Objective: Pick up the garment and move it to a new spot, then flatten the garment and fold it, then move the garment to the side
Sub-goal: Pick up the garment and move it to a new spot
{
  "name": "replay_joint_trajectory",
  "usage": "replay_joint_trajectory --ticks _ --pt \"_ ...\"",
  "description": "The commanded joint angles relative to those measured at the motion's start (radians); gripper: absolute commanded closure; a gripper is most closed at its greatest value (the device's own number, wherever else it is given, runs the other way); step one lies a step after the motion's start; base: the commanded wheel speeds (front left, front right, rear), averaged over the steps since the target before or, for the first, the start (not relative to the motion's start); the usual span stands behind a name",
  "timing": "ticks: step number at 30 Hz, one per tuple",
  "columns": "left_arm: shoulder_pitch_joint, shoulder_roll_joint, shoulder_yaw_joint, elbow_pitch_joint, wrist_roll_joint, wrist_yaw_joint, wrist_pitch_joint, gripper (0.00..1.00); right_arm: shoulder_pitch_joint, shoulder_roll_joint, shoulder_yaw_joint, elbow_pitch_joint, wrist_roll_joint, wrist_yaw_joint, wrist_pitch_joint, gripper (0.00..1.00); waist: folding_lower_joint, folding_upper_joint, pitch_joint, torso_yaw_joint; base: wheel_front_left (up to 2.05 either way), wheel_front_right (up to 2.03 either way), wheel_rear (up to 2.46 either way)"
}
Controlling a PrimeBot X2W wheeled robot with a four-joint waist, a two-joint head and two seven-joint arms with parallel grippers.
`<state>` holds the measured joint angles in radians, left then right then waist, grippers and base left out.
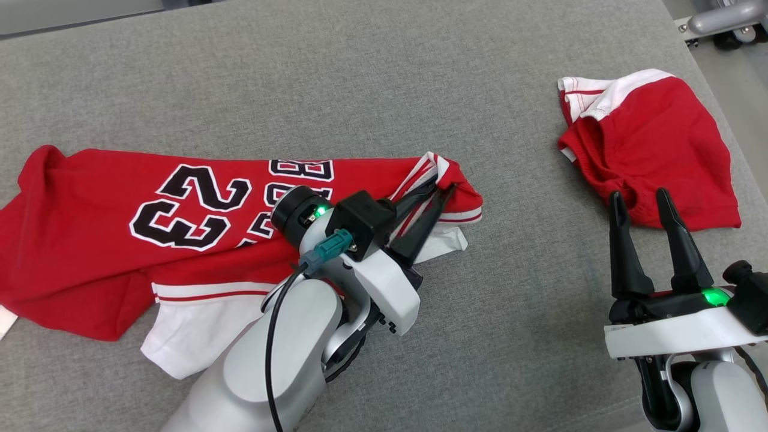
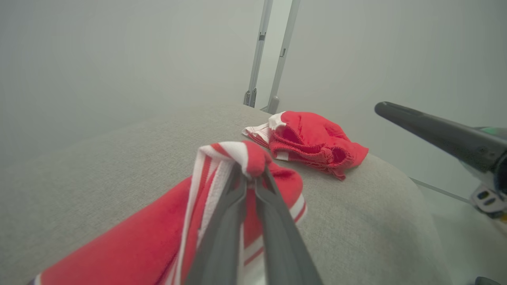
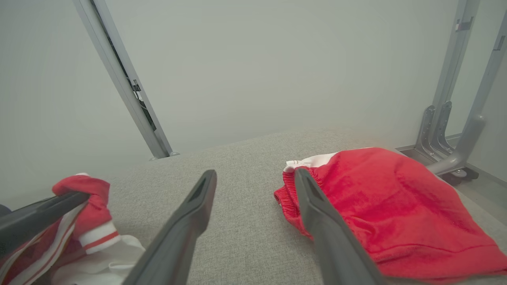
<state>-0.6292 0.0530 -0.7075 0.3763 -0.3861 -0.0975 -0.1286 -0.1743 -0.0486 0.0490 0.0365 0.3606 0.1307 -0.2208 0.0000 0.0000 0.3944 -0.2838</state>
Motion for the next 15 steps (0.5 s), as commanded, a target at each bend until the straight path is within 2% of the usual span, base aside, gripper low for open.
replay_joint_trajectory --ticks 1,6,9,12,15 --pt "-0.018 0.003 -0.006 0.009 -0.005 -0.006 -0.016 0.0 -0.005 -0.004 -0.001 0.005 0.0 0.0 -0.012 0.0 0.0 0.0 -0.007 0.004 0.0 0.0 0.0" --pt "0.014 0.005 -0.012 -0.015 -0.032 -0.012 -0.06 0.0 0.007 -0.005 -0.021 0.027 -0.013 0.0 -0.011 0.0 0.0 0.0 -0.052 0.036 0.0 0.0 0.0" --pt "0.046 0.032 0.0 -0.074 -0.053 -0.015 -0.077 0.0 0.017 -0.004 -0.031 0.028 -0.021 0.0 -0.003 0.0 0.0 0.0 -0.083 0.068 0.0 0.0 0.0" --pt "0.083 0.065 0.027 -0.144 -0.056 0.017 -0.087 0.0 0.028 -0.005 -0.047 0.019 -0.031 0.0 0.003 0.0 0.0 0.0 -0.111 0.112 0.0 0.0 0.0" --pt "0.119 0.115 0.076 -0.203 -0.05 0.072 -0.095 0.0 0.039 -0.005 -0.056 0.01 -0.04 0.0 0.016 0.0 0.0 0.0 -0.136 0.157 0.0 0.0 0.0"
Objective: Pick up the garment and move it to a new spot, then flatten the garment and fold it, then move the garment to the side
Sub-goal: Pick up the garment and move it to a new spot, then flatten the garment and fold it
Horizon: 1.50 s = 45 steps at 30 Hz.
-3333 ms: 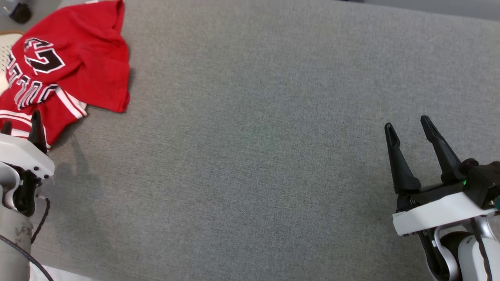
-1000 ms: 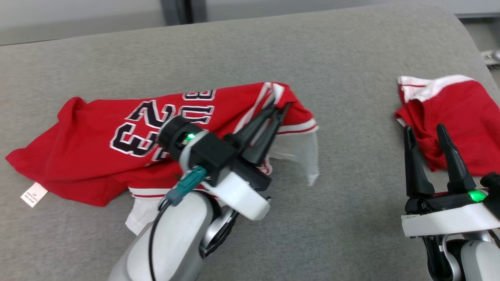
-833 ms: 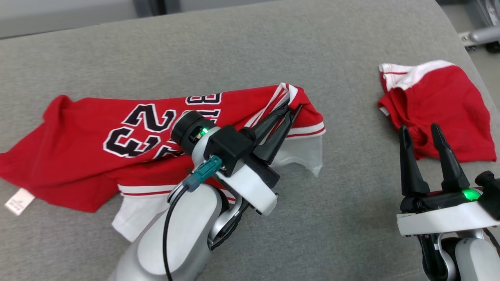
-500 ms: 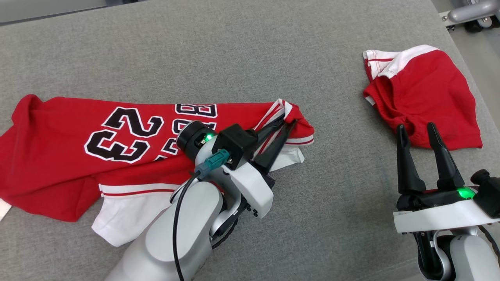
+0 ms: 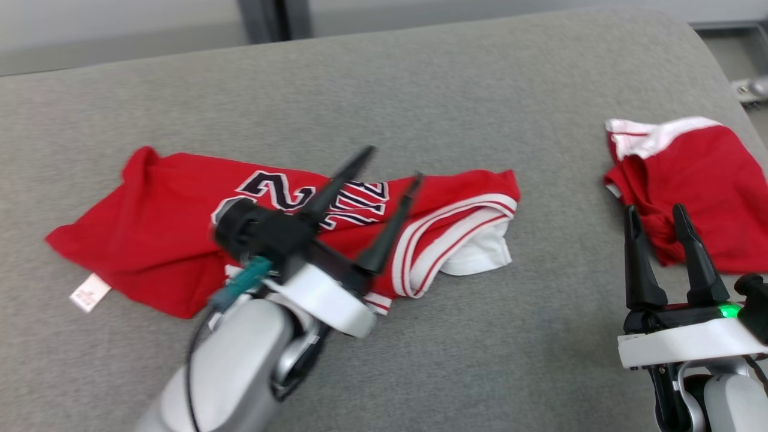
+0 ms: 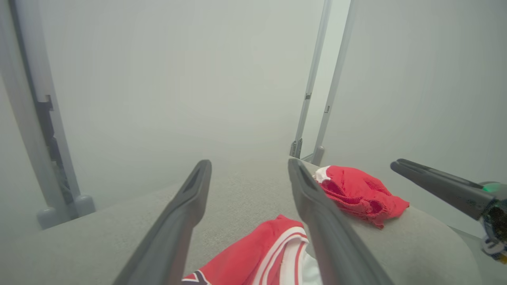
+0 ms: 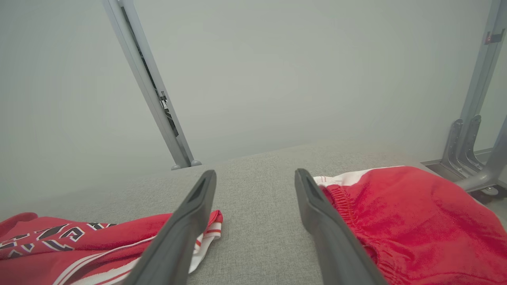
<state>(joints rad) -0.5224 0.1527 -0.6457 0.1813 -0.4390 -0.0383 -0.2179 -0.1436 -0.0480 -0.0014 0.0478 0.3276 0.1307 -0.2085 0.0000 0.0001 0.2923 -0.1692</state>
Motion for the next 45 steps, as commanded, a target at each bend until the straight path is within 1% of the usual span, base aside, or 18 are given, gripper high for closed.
replay_joint_trajectory --ticks 1,6,9,14,20,21,31,35,45 --pt "0.026 0.027 0.035 -0.025 -0.004 0.028 -0.009 0.0 0.01 -0.005 -0.007 -0.007 -0.01 0.0 0.005 0.0 0.0 -0.0001 -0.043 0.058 0.0 0.0 0.0" --pt "0.093 0.1 0.143 -0.09 -0.019 0.113 -0.024 0.0 0.017 -0.006 0.001 -0.026 -0.033 0.0 0.032 0.0 0.0 -0.0001 -0.076 0.109 0.0 0.0 0.0" --pt "0.13 0.136 0.199 -0.11 -0.03 0.141 -0.031 0.0 0.027 -0.005 0.003 -0.042 -0.048 0.0 0.044 0.0 0.0 -0.0001 -0.092 0.137 0.0 0.0 0.0" --pt "0.196 0.185 0.283 -0.129 -0.045 0.172 -0.041 0.0 0.027 -0.006 0.014 -0.056 -0.07 0.0 0.066 0.0 0.0 -0.0001 -0.116 0.167 0.0 0.0 0.0" --pt "0.297 0.217 0.358 -0.161 -0.057 0.188 -0.045 0.0 0.049 -0.006 0.035 -0.052 -0.105 0.0 0.094 0.0 0.0 -0.0001 -0.153 0.175 0.0 0.0 0.0" --pt "0.327 0.229 0.367 -0.17 -0.041 0.196 -0.045 0.0 0.059 -0.006 0.039 -0.052 -0.113 0.0 0.101 0.0 0.0 -0.0001 -0.167 0.177 0.0 0.0 0.0" --pt "0.439 0.233 0.368 -0.182 -0.038 0.204 -0.045 0.0 0.139 -0.005 0.016 -0.072 -0.123 0.0 0.128 0.0 0.0 -0.0001 -0.237 0.182 0.0 0.0 0.0" --pt "0.457 0.238 0.363 -0.187 -0.033 0.203 -0.043 0.0 0.157 -0.006 0.009 -0.082 -0.124 0.0 0.137 0.0 0.0 -0.0001 -0.248 0.181 0.0 0.0 0.0" --pt "0.47 0.244 0.361 -0.202 -0.035 0.219 -0.035 0.0 0.169 -0.006 0.01 -0.089 -0.119 0.0 0.145 0.0 0.0 -0.0001 -0.257 0.181 0.0 0.0 0.0"
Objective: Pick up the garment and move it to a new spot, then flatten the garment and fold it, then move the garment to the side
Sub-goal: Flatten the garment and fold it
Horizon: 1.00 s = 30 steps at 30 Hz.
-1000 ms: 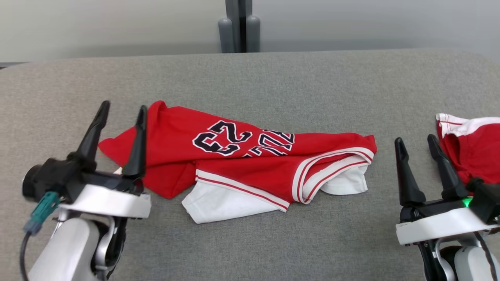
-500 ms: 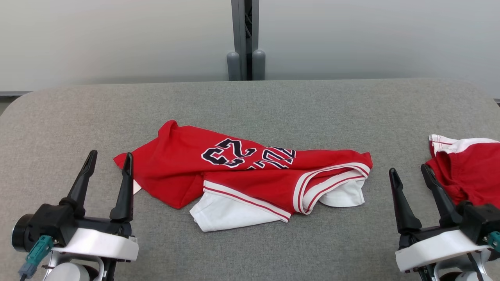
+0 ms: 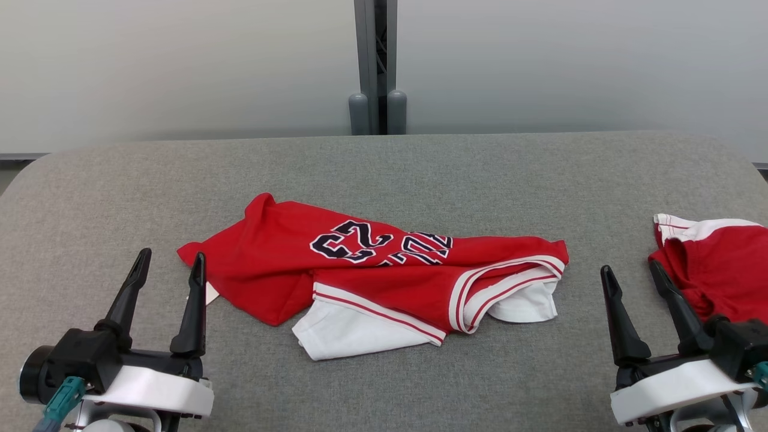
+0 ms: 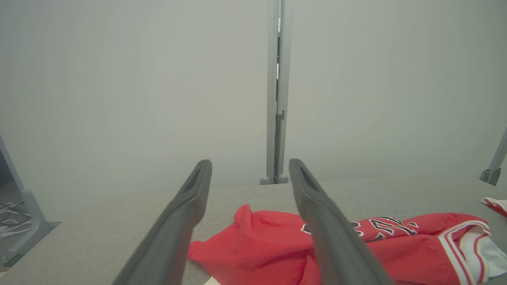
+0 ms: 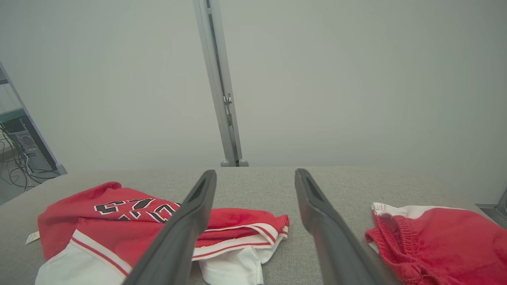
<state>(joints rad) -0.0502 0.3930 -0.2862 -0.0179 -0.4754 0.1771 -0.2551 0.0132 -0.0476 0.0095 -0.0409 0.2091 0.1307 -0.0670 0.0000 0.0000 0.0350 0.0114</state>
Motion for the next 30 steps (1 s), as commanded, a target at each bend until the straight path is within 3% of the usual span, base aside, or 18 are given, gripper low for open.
replay_joint_trajectory --ticks 1,14,21,30 --pt "-0.002 0.004 0.001 -0.004 0.0 0.005 0.004 0.0 0.012 -0.006 0.0 -0.001 -0.001 0.0 0.004 0.0 0.0 0.0 0.001 0.001 0.0 0.0 0.0" --pt "-0.03 -0.002 -0.013 0.001 -0.003 -0.001 0.006 0.0 -0.002 -0.005 0.008 -0.015 -0.016 0.0 0.014 0.0 0.0 0.0 0.017 0.045 0.0 0.0 0.0" --pt "-0.054 -0.024 -0.016 0.013 -0.005 -0.005 -0.001 0.0 -0.03 -0.023 0.183 0.03 -0.044 0.0 0.064 0.0 0.0 0.0 0.045 0.141 0.0 0.0 0.0" --pt "-0.1 -0.081 -0.006 0.035 0.011 -0.035 -0.008 0.0 -0.165 -0.116 0.439 0.269 -0.033 0.0 0.067 0.0 0.0 0.0 0.103 0.299 0.0 0.0 0.0"
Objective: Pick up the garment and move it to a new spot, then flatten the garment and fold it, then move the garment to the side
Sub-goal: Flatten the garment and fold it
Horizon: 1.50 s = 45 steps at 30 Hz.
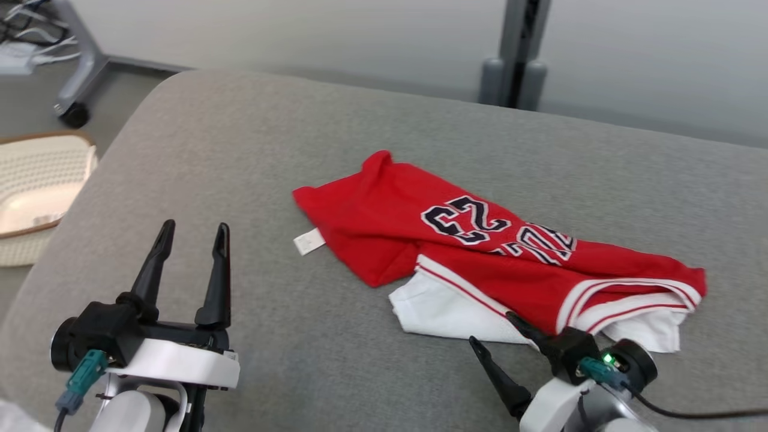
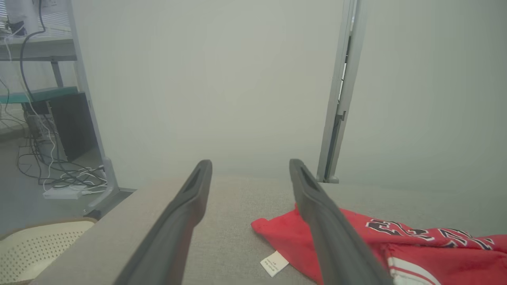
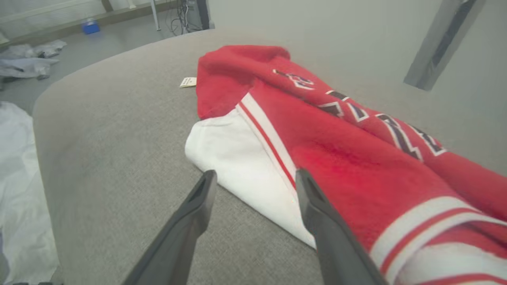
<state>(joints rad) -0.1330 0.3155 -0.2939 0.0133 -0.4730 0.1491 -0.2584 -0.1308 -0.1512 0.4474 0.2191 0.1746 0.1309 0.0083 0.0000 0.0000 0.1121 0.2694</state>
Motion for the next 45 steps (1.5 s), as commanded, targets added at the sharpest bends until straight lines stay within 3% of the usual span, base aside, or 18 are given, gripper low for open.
replay_joint_trajectory --ticks 1,8,9,10,11,13,18,23,36,40,45 --pt "-0.024 -0.006 0.004 0.005 0.012 -0.008 -0.005 0.0 -0.038 -0.021 0.014 0.041 -0.007 0.0 -0.006 0.0 0.0 0.0 0.029 0.053 0.0 0.0 0.0" --pt "-0.037 -0.045 0.039 0.013 0.049 -0.045 -0.005 0.0 -0.166 -0.019 0.09 0.285 -0.018 0.0 -0.021 0.0 0.0 0.0 0.038 0.117 0.0 0.0 0.0" --pt "-0.038 -0.066 0.054 0.014 0.068 -0.061 -0.005 0.0 -0.207 -0.006 0.098 0.371 0.011 0.0 -0.052 0.25 0.0 0.0 0.042 0.121 0.0 0.0 0.0" --pt "-0.038 -0.067 0.059 0.014 0.073 -0.062 -0.005 0.0 -0.215 -0.004 0.099 0.386 0.018 0.0 -0.059 0.65 0.0 0.0 0.044 0.119 0.0 0.0 0.0" --pt "-0.039 -0.069 0.064 0.014 0.076 -0.067 -0.005 0.0 -0.223 -0.005 0.102 0.401 0.022 0.0 -0.067 0.95 0.0 0.0 0.045 0.117 0.0 0.0 0.0" --pt "-0.041 -0.079 0.071 0.015 0.082 -0.074 -0.005 0.0 -0.233 0.0 0.103 0.413 0.035 0.0 -0.09 1.0 0.0 0.0 0.046 0.111 0.0 0.0 0.0" --pt "-0.035 -0.089 0.099 0.017 0.097 -0.086 -0.005 0.0 -0.232 0.01 0.095 0.36 0.094 0.0 -0.14 1.0 0.0 0.0 0.035 0.081 0.0 0.0 0.0" --pt "-0.021 -0.088 0.125 0.009 0.111 -0.09 -0.005 0.0 -0.188 -0.016 0.093 0.214 0.158 0.0 -0.125 1.0 0.0 0.0 0.029 0.021 0.0 0.0 0.0" --pt "-0.022 -0.069 0.154 -0.013 0.131 -0.097 -0.005 0.0 0.048 -0.091 -0.029 -0.331 0.557 0.0 0.211 1.0 0.0 0.0 0.043 -0.189 0.0 0.0 0.0" --pt "-0.032 -0.066 0.147 -0.01 0.133 -0.099 -0.003 0.0 0.074 -0.126 -0.103 -0.401 0.603 0.0 0.303 1.0 0.0 0.0 0.047 -0.223 0.0 0.0 0.0" --pt "-0.042 -0.062 0.143 -0.009 0.131 -0.096 0.0 0.0 0.082 -0.161 -0.195 -0.371 0.529 0.0 0.355 1.0 0.0 0.0 0.061 -0.245 0.0 0.0 0.0"
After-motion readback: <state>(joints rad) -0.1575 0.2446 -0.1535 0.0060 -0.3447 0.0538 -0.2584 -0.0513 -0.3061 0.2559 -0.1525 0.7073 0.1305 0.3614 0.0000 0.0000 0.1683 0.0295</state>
